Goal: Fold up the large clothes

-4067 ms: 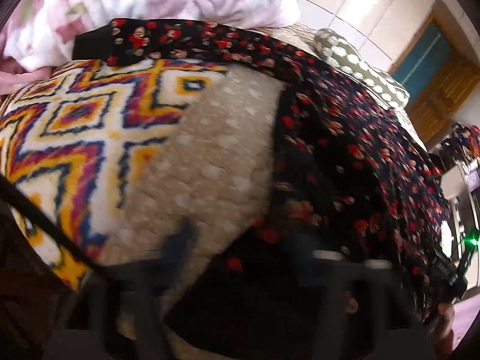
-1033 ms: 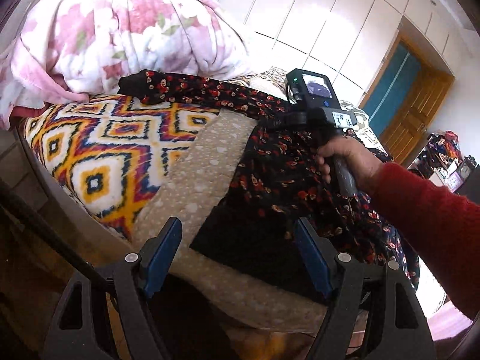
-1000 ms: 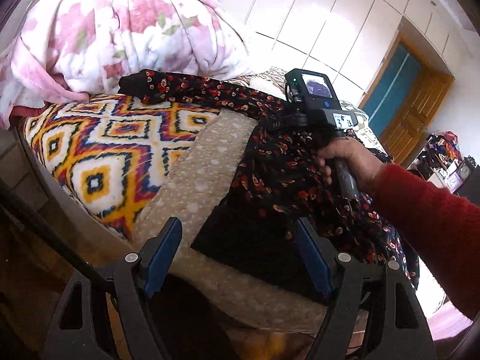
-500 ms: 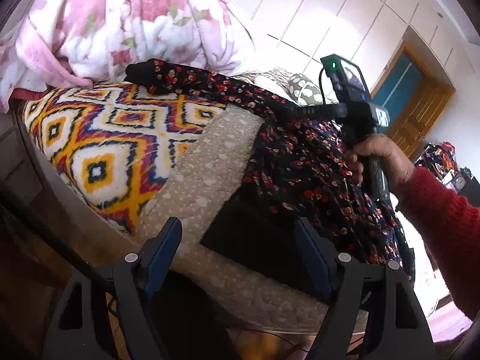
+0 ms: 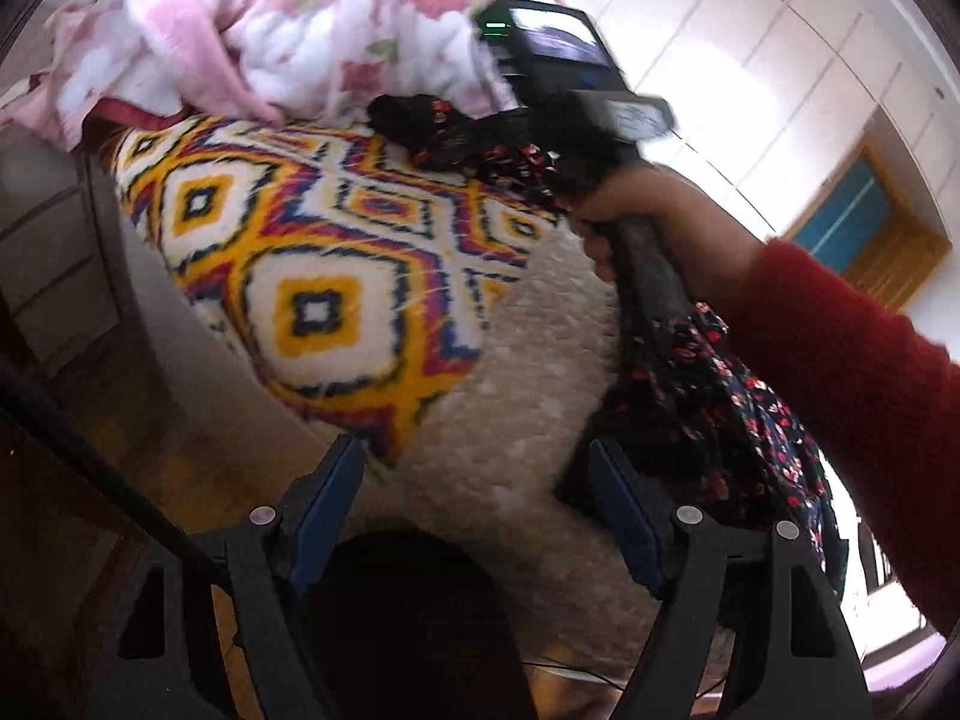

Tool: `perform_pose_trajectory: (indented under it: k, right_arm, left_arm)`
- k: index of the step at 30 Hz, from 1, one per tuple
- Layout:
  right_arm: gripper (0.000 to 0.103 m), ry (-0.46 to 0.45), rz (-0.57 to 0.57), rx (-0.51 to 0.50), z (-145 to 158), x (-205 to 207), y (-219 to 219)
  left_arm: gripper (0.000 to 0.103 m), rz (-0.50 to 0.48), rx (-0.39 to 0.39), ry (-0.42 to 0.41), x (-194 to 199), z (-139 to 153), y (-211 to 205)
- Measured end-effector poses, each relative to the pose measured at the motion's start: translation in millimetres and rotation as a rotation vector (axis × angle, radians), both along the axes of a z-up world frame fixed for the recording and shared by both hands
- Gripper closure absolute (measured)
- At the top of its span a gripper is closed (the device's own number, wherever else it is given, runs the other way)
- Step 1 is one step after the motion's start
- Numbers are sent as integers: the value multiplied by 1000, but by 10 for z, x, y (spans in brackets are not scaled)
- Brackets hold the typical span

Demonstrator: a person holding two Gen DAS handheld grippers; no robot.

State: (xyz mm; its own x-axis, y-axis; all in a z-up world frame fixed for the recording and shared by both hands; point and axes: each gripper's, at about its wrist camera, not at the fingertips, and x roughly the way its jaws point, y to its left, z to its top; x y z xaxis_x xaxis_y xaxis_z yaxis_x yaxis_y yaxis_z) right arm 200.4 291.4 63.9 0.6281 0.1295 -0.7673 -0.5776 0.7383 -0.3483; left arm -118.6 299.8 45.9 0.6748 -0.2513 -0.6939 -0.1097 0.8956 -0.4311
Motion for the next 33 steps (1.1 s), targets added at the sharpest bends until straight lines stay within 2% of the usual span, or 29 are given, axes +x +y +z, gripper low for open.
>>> perform_pose_trajectory:
  k: [2,4,6,7,8,10,14,15,19,23,27,29,30,31,32,33]
  right_arm:
    - [28,-49,28,-78,-129,42,282]
    - [32,-49,28,-122,-262,147,480]
    - [91,-11,14,-121,-310,228,531]
    - [91,17,-9,-113,-308,270,521]
    - [91,41,-30,-62,-232,297,454]
    - [91,46,-59,2,-63,289,313]
    - [91,47,-142,137,508,204,-228]
    - [91,41,-175,181,726,159,-481]
    - [91,24,-293,293,1253,45,-1391]
    - [91,-5,-484,338,1518,-207,-2718]
    - [91,14,-688,333,1361,-439,-3981]
    - [90,65,-786,308,1105,-525,-4550]
    - [84,91,-861,277,925,-578,-4851]
    - [84,123,-917,262,793,-624,-5072]
    - [82,160,-992,267,662,-720,-5334]
    - [77,199,-1060,332,552,-855,-5633]
  left_arm:
    - [27,11,-10,12,9,-41,44]
    - [27,17,-21,20,17,-67,67]
    - [27,18,-20,17,8,-57,68]
    - [27,18,-18,13,-2,-43,71]
    - [27,17,-16,9,-4,-28,61]
    - [27,13,-15,-1,-18,13,37]
    - [27,-7,-18,-24,-36,117,-64]
    - [27,-15,-17,-30,-44,151,-107]
    - [27,-51,-3,-69,-83,316,-314]
    - [27,-89,29,-93,-126,437,-537]
    - [27,-132,55,-83,-96,490,-802]
    - [27,-152,59,-73,-72,512,-905]
    - [27,-161,57,-70,-61,532,-959]
    - [27,-170,56,-70,-55,561,-1024]
    - [27,-177,59,-71,-54,586,-1074]
    - [27,-186,67,-72,-54,611,-1127]
